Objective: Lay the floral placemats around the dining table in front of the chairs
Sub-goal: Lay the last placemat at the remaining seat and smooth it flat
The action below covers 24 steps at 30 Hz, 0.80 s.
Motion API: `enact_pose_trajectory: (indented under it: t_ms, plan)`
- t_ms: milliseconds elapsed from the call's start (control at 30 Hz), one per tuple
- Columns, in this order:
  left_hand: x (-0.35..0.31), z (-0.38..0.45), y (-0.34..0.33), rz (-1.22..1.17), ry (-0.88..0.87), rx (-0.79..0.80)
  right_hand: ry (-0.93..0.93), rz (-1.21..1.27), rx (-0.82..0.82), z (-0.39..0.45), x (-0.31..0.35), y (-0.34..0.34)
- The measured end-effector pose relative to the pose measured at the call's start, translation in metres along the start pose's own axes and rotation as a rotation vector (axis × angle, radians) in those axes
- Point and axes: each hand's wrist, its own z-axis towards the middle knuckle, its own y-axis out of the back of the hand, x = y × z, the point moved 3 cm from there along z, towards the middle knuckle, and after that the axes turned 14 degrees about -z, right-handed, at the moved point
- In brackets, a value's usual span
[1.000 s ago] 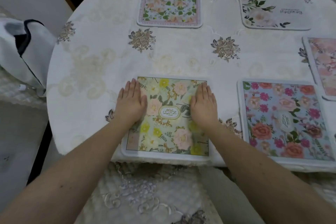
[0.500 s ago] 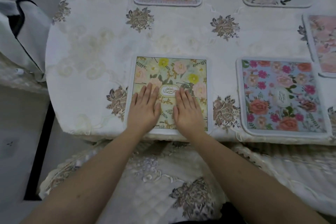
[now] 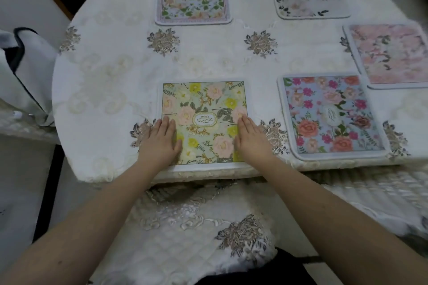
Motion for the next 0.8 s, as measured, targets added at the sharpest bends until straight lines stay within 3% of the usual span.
enact_pose_trajectory:
  t_ms: [100, 467, 800]
  plan:
    - [-0.022, 0.009, 0.024, 0.074, 0.037, 0.107, -0.023, 0.029, 0.059, -0.009, 0.0, 0.023]
    - [-0.152, -0.008, 0.062, -0.015, -0.283, -0.073, -0.089, 0.021, 0.082, -0.079, -0.039, 0.085]
    - [-0.252, -0.032, 0.063, 0.021, -0.382, -0.099, -0.192, 0.016, -0.043, -0.131, -0.118, 0.097]
